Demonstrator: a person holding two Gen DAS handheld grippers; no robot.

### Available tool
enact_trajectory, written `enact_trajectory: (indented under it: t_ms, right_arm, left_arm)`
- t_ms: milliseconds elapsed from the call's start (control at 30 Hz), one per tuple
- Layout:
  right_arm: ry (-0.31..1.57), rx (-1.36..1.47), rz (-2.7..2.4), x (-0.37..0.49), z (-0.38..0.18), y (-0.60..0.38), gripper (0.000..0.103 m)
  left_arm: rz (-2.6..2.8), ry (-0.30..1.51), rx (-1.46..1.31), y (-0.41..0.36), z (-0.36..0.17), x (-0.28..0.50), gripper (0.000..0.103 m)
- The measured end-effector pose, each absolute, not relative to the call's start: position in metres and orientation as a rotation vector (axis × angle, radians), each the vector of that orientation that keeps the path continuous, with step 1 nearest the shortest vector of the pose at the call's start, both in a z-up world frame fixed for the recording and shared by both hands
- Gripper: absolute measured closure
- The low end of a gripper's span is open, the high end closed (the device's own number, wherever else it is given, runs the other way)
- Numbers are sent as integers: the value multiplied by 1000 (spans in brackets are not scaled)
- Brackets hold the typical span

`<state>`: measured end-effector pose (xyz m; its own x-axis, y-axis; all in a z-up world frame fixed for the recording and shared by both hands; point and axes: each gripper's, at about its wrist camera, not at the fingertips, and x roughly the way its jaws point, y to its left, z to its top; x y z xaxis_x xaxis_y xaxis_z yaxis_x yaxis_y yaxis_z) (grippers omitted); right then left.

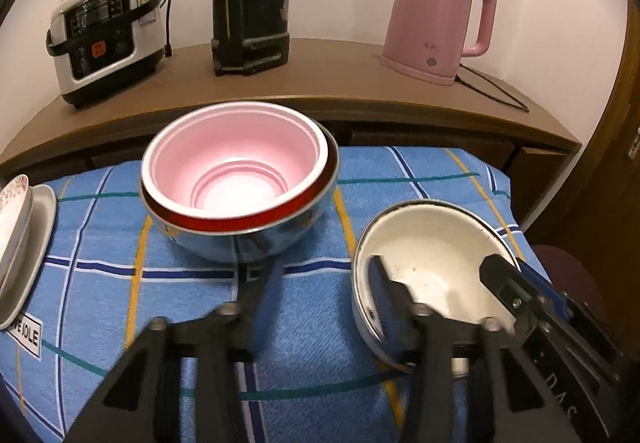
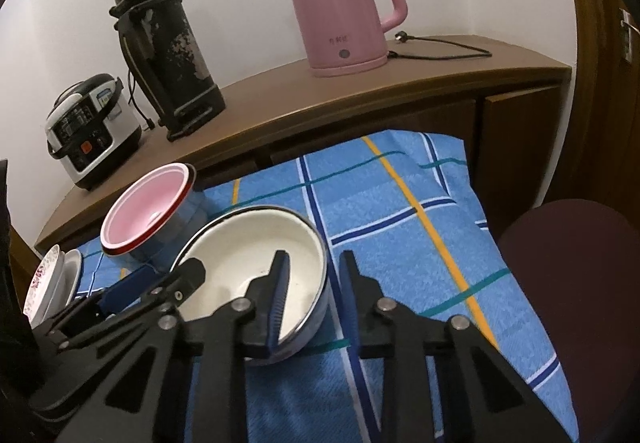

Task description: Organize plates and bowls

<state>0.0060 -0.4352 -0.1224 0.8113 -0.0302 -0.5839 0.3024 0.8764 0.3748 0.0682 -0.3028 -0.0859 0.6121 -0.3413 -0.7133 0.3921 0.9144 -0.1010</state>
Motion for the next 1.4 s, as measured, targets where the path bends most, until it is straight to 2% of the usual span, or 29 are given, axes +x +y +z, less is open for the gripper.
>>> enact_trajectory:
  t_ms: [100,200,567,1400]
  right_arm:
    - [611,478,-174,9,-123,-434,87]
    - [611,487,-170,11,-124,-436,89]
    - [604,551,-150,17,-129,-442,94]
    - [636,577,-150,-21,-118,-413,94]
  left_arm:
    - [-424,817,57,-304,-87,70,66]
    - [-434,822,34,-305,-88,72,78]
    - [-471,845,-63,-301,-93,76,93]
    - [-515,814,-3,-272,-76,49,93]
